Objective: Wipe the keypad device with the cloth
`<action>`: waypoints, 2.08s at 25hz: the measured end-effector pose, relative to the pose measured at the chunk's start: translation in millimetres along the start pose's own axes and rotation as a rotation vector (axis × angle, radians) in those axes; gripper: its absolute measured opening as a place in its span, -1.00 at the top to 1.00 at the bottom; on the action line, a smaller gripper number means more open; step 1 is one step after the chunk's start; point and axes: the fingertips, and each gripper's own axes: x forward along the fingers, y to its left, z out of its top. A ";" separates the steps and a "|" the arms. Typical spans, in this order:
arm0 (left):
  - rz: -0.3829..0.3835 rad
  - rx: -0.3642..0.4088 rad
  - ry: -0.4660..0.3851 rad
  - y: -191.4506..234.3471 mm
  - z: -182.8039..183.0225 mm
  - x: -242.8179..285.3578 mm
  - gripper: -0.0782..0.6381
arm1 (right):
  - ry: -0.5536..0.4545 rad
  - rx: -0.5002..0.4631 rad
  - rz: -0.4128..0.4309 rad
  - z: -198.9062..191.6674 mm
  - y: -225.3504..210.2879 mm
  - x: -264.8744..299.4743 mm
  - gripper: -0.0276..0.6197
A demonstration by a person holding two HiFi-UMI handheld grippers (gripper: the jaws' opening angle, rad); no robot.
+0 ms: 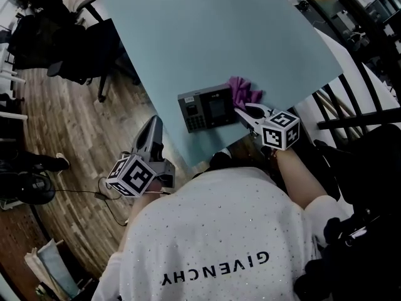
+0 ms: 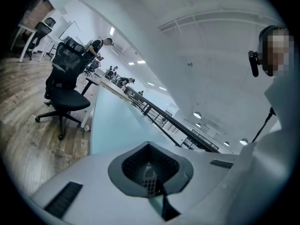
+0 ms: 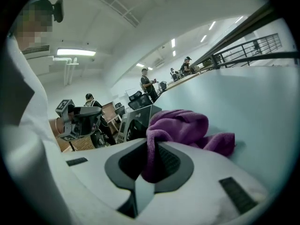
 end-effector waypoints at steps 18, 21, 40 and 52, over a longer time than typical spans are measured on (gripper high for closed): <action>0.002 -0.036 -0.106 -4.1 2.2 -83.6 0.78 | -0.091 0.064 -0.193 10.6 14.2 -48.3 0.83; -0.006 -0.029 -0.134 -8.4 7.9 -95.0 0.78 | -0.193 0.034 -0.191 58.1 34.8 -69.6 0.83; -0.152 0.069 -0.153 -69.6 0.6 -144.1 0.78 | -0.392 -0.071 -0.304 79.1 140.5 -181.2 0.84; -0.169 0.053 -0.119 -66.0 -41.6 -161.1 0.78 | -0.341 -0.034 -0.356 7.1 149.1 -195.4 0.84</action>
